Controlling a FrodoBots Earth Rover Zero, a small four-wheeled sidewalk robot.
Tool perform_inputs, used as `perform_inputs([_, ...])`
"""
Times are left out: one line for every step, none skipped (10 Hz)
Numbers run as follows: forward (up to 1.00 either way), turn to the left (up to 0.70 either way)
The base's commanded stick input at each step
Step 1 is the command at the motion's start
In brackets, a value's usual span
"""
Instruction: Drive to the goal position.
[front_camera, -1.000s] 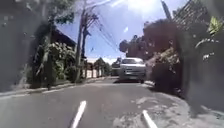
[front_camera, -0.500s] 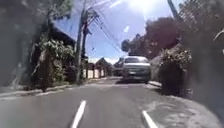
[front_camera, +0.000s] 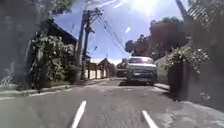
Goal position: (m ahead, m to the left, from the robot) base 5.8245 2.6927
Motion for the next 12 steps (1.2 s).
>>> perform_inputs([0.85, 0.02])
perform_inputs([0.85, 0.06])
perform_inputs([0.85, 0.04])
perform_inputs([0.85, 0.04])
perform_inputs([0.85, 0.06])
perform_inputs([0.85, 0.01])
perform_inputs([0.85, 0.11])
perform_inputs([0.85, 0.17])
perform_inputs([0.85, 0.07])
perform_inputs([0.85, -0.21])
perform_inputs([0.85, -0.34])
perform_inputs([0.85, -0.34])
